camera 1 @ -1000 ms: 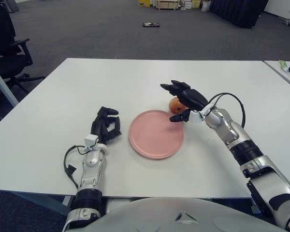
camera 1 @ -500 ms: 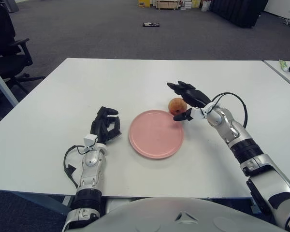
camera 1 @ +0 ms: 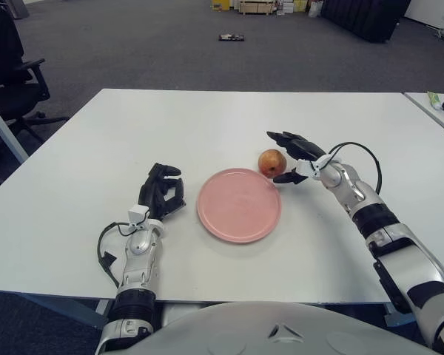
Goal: Put the apple into the plate.
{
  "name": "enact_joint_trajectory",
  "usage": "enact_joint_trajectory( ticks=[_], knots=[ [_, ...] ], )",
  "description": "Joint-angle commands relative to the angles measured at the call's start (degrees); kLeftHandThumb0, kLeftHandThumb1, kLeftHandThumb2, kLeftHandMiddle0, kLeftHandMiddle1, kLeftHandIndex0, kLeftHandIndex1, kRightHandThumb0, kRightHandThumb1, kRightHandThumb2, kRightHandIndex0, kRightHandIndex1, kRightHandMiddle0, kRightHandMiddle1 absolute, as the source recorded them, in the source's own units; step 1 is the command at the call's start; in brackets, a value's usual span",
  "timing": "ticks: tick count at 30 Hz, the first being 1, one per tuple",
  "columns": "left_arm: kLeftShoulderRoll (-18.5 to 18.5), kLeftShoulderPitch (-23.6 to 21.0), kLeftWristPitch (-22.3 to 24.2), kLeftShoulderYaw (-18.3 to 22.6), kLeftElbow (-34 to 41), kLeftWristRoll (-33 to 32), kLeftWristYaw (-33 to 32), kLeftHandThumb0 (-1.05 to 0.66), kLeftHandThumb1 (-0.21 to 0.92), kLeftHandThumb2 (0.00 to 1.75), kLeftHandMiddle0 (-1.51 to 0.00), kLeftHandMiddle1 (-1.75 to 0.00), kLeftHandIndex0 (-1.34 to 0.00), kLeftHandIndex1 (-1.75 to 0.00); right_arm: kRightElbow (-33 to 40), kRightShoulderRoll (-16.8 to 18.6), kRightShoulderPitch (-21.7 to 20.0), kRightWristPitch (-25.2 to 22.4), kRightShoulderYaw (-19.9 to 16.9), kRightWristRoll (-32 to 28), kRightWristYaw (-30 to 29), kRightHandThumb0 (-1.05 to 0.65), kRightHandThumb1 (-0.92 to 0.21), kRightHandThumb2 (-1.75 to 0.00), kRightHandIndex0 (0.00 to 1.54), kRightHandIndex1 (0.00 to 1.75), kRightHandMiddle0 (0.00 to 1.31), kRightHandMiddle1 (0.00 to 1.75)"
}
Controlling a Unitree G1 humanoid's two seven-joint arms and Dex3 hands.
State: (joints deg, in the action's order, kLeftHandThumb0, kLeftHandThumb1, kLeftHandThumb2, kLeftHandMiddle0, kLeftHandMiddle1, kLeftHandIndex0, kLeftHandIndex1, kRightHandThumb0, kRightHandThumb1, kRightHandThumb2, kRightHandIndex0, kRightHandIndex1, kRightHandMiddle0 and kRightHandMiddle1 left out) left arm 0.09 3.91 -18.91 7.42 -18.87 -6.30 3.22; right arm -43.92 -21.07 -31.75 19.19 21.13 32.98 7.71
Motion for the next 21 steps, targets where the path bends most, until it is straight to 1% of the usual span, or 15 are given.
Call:
enact_joint_trajectory(
  ticks=[1,3,6,9,10,11,12,14,15,21],
  knots=[
    [-0.2,1.6,2.5,0.1,-2.5,-0.2,-0.1,-0.42,0.51,1.08,-0.82,-1.75,-0.46,-1.75,-4.7,1.1,-3.0,0.6,0.8,0.5,-1.7,-0.89,-0.61,-0.68,0.0,0.0,0.0,0.12],
    [-0.2,1.6,2.4,0.3,-2.6,-0.4,0.0,-0.42,0.52,1.08,-0.82,-1.75,-0.45,-1.75,-6.9,1.4,-3.8,0.5,1.3,0.7,-2.3,-0.86,-0.61,-0.71,0.0,0.0,0.0,0.2],
    [-0.2,1.7,2.1,0.3,-2.6,-0.5,0.1,-0.42,0.52,1.08,-0.82,-1.75,-0.45,-1.75,-10.1,2.1,-4.9,0.3,2.0,1.0,-3.0,-0.82,-0.61,-0.74,0.0,0.0,0.0,0.27],
    [-0.1,1.8,2.0,0.2,-2.4,-0.3,0.1,-0.42,0.52,1.07,-0.82,-1.75,-0.45,-1.75,-14.0,2.9,-6.2,0.3,2.6,1.2,-3.8,-0.77,-0.61,-0.78,0.02,0.01,0.0,0.36],
    [-0.1,1.8,2.0,0.2,-2.3,-0.3,0.1,-0.42,0.52,1.07,-0.82,-1.75,-0.45,-1.75,-14.9,3.1,-6.6,0.4,2.8,1.2,-4.1,-0.75,-0.61,-0.8,0.05,0.04,0.0,0.43],
    [-0.1,1.9,2.1,0.1,-2.1,-0.2,0.0,-0.42,0.52,1.07,-0.82,-1.75,-0.45,-1.75,-16.0,3.3,-7.1,0.3,3.1,1.4,-4.4,-0.74,-0.61,-0.8,0.06,0.04,0.0,0.44],
    [-0.1,2.0,2.1,0.0,-2.0,-0.1,0.0,-0.42,0.52,1.07,-0.82,-1.75,-0.45,-1.75,-16.9,3.5,-7.4,0.3,3.4,1.5,-4.6,-0.73,-0.6,-0.81,0.05,0.08,0.0,0.46],
    [-0.1,2.1,2.3,0.0,-1.8,-0.2,0.0,-0.42,0.52,1.07,-0.82,-1.75,-0.45,-1.75,-19.5,4.3,-8.3,0.0,4.1,1.9,-5.5,-0.71,-0.6,-0.84,0.02,0.26,0.0,0.53],
    [-0.1,2.2,2.5,0.1,-1.6,-0.2,-0.1,-0.42,0.52,1.07,-0.82,-1.75,-0.45,-1.75,-20.6,4.7,-8.7,-0.1,4.4,2.2,-5.8,-0.7,-0.6,-0.84,0.01,0.31,0.0,0.56],
    [-0.2,2.5,3.0,0.1,-1.1,-0.1,-0.5,-0.41,0.52,1.07,-0.8,-1.75,-0.45,-1.75,-25.5,6.7,-10.4,-0.7,6.4,3.7,-8.5,-0.66,-0.61,-0.86,0.0,0.57,0.0,0.7]
  ],
)
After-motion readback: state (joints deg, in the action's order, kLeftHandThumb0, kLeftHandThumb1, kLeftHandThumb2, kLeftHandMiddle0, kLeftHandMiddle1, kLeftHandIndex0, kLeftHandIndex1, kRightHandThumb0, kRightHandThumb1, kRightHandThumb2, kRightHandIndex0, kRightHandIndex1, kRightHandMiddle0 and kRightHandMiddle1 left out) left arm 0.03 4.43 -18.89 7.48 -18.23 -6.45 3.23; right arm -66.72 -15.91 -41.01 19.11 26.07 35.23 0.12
